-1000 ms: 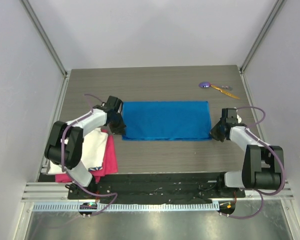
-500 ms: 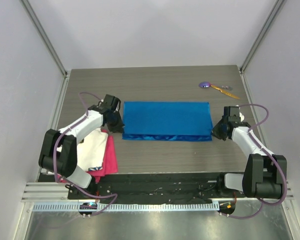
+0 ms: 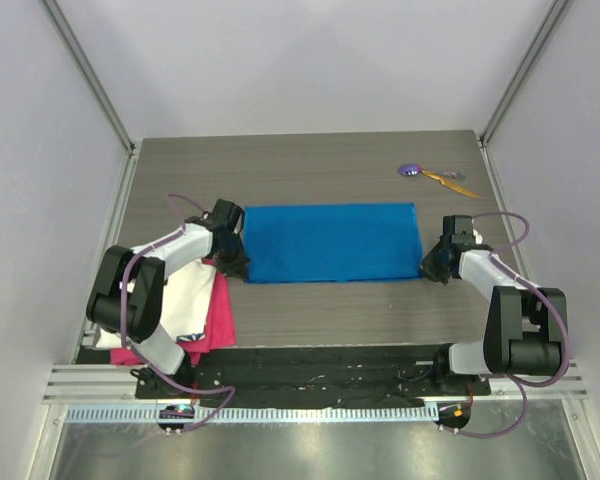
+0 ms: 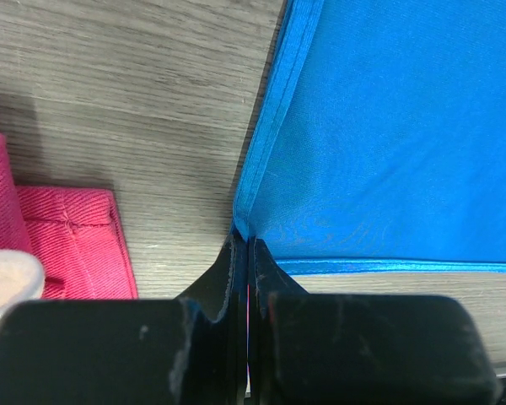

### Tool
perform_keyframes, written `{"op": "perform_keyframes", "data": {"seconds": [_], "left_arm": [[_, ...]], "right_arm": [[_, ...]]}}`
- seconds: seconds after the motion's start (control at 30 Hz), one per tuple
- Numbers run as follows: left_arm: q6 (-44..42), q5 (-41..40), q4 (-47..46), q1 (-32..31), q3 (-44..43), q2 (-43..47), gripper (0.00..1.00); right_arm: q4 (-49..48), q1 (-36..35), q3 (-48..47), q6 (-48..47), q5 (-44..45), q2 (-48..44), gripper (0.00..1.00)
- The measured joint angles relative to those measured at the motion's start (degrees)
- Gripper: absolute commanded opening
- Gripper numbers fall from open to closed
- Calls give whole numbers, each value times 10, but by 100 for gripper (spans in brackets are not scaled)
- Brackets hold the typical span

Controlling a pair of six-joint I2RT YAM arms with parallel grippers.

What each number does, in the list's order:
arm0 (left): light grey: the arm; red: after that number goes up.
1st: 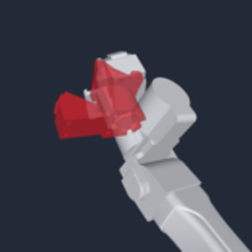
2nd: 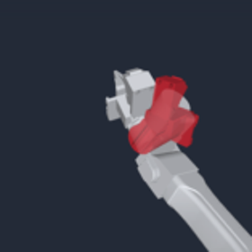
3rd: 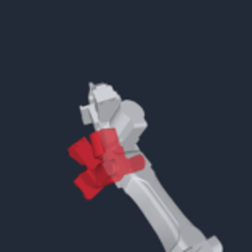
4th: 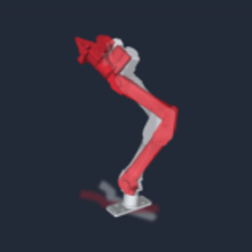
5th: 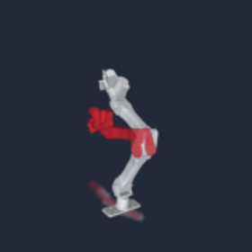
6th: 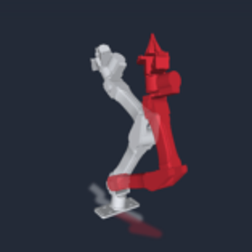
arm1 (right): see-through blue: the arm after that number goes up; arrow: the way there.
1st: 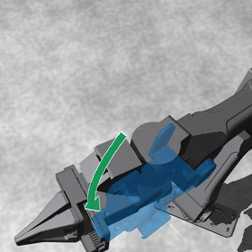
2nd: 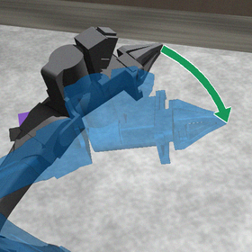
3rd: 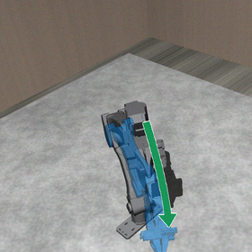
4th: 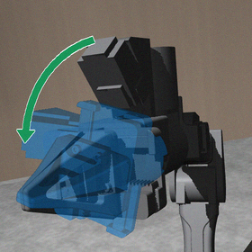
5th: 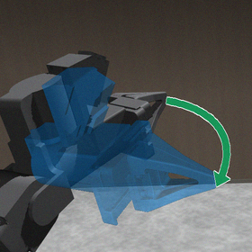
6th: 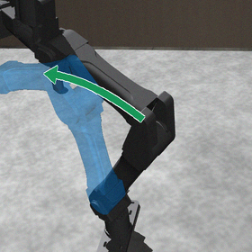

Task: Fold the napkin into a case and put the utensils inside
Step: Fold and flatten the napkin at the center of the board.

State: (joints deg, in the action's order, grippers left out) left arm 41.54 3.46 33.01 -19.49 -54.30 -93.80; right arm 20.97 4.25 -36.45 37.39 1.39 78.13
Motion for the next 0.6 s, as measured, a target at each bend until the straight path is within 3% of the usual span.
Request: {"op": "perform_keyframes", "data": {"seconds": [0.3,0.37,0.4,0.5,0.6], "left_arm": [[0,0,-2,0,7,5,2],[0,0,-1,0,8,9,12],[0,0,0,0,8,10,23],[-3,-7,8,0,8,18,42],[-9,-14,26,0,7,44,49]], "right_arm": [[-13,0,0,0,-2,4,12],[-13,0,0,0,-3,4,21],[-13,0,0,0,-3,3,23],[-3,0,-3,-4,-7,-2,32],[29,0,-7,-14,-5,-22,38]]}}
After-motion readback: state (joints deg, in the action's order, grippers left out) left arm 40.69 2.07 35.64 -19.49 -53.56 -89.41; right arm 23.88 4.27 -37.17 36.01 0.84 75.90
